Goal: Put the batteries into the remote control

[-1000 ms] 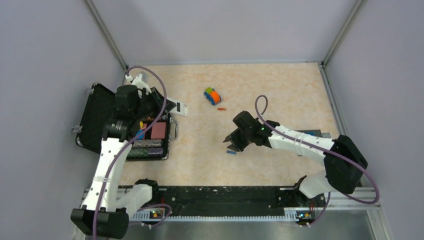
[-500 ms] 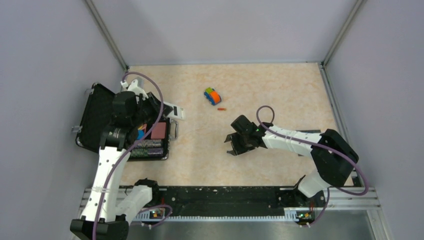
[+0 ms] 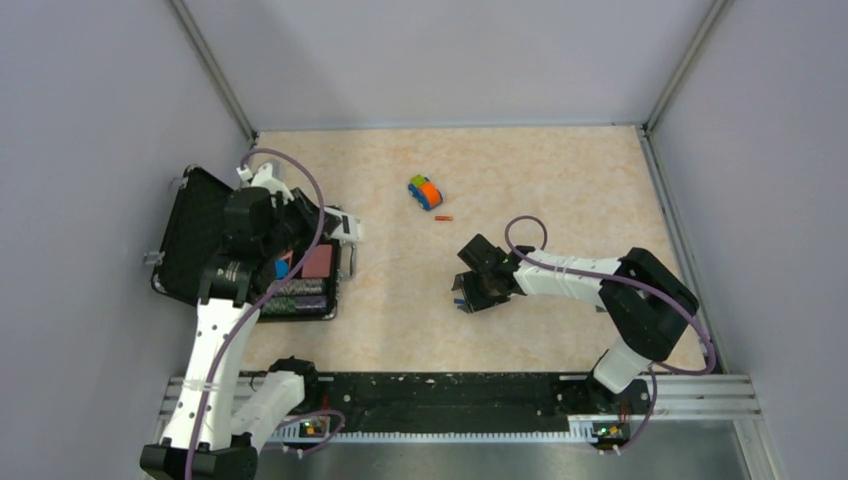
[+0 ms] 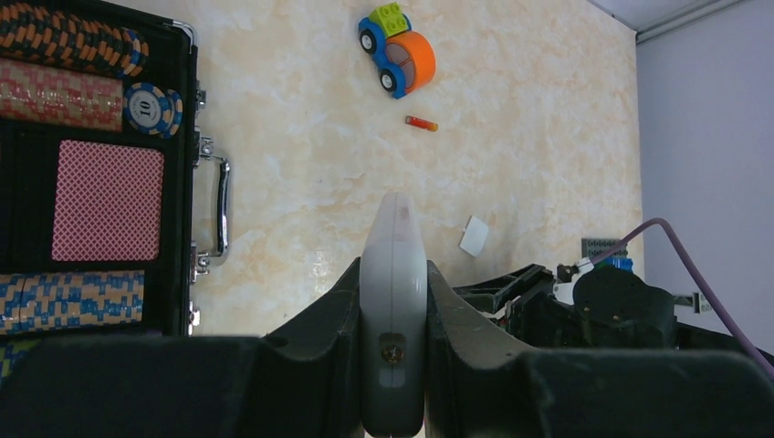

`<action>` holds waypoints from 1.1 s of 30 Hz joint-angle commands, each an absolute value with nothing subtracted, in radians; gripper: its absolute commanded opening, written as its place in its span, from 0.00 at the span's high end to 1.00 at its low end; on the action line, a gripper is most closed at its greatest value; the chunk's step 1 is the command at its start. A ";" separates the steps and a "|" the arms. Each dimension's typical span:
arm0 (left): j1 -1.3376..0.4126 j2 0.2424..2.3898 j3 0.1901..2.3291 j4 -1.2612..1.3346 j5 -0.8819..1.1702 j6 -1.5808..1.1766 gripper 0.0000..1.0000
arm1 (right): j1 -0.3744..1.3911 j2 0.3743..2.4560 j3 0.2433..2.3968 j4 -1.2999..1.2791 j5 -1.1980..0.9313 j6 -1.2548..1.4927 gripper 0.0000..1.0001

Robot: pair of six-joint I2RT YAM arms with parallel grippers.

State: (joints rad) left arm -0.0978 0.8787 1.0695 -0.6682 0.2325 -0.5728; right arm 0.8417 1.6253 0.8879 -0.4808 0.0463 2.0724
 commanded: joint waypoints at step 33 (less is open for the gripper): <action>-0.092 0.789 1.063 -0.640 0.092 -0.541 1.00 | 0.810 1.741 1.017 -0.696 0.053 1.922 0.93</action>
State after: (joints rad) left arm -0.0975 0.8005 1.0561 -0.6685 0.0910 -0.5503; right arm 0.8322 1.7309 1.0100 -0.6327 0.0353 2.0235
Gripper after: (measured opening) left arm 0.264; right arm 0.097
